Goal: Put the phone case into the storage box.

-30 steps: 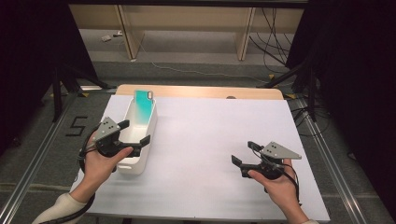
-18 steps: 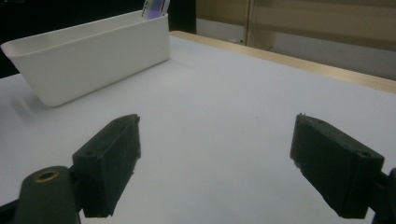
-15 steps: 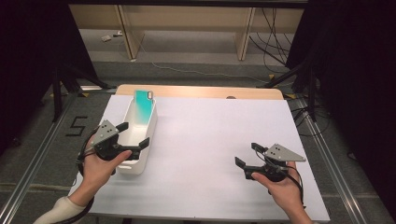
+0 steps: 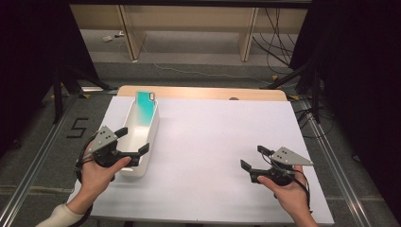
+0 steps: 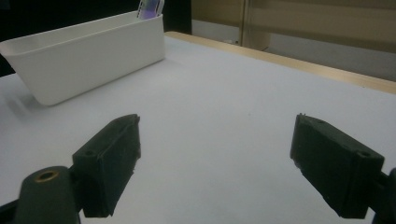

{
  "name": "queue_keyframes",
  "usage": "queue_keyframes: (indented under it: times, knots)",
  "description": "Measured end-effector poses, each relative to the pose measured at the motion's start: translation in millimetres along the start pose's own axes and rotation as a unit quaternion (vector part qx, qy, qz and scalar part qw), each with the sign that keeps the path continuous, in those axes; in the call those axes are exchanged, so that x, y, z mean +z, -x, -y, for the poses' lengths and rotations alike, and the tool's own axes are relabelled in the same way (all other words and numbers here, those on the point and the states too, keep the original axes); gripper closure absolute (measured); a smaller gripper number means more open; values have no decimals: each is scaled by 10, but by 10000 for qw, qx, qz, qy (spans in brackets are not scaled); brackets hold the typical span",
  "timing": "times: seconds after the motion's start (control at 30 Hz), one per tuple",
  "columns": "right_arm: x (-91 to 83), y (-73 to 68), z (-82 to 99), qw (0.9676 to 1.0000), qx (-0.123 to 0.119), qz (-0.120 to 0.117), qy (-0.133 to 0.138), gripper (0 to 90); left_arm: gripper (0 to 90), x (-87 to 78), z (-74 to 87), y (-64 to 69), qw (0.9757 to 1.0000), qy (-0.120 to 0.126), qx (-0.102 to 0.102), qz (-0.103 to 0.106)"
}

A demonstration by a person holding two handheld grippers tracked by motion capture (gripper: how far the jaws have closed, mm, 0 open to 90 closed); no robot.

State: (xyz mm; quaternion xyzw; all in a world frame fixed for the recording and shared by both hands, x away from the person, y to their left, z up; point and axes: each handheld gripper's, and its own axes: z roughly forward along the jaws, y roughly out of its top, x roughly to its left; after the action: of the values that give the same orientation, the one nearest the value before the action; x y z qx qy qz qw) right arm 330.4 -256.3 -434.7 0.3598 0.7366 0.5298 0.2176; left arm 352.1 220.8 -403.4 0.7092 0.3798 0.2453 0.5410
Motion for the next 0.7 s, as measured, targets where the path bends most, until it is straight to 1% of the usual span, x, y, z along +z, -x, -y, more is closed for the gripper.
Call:
queue_keyframes:
  times: [0.03, 0.2, 0.47, 0.5, 0.53, 0.57, 0.6, 0.63, 0.67, 0.7]
  knots:
    - [-42, 8, -12, 9997, -77, 43, -218, 170, 22, -1, 8, -2, 10000, -8, -12, -9]
    - [-49, 12, -6, 9997, -42, 89, -204, 170, 22, -13, 33, -17, 10000, -33, -5, -27]
    - [-46, 15, 1, 9998, -69, 65, -202, 170, 22, -5, 77, -25, 10000, -53, -22, -46]
    - [-25, 13, 10, 9999, -55, 71, -68, 170, 22, 3, 82, -24, 10000, -34, -40, -47]
    - [-9, 8, 16, 10000, 1, 20, -3, 170, 22, 4, 84, -22, 10000, -49, -27, -57]
    - [-9, 4, 17, 10000, 23, 47, -9, 170, 22, 6, 88, -18, 10000, -41, -7, -52]
    - [-24, 8, 13, 9999, -29, 72, -89, 170, 22, 7, 92, -15, 10000, -53, 13, -59]
    - [-21, 7, 18, 9999, -44, 49, -81, 170, 23, 12, 96, -12, 10000, -48, 20, -55]
    - [-29, 2, 16, 9999, 8, 34, -137, 170, 23, 17, 102, -11, 10000, -48, 19, -44]
    - [-21, 5, 20, 9999, -13, 51, -126, 170, 23, 22, 108, -9, 10000, -39, 16, -24]
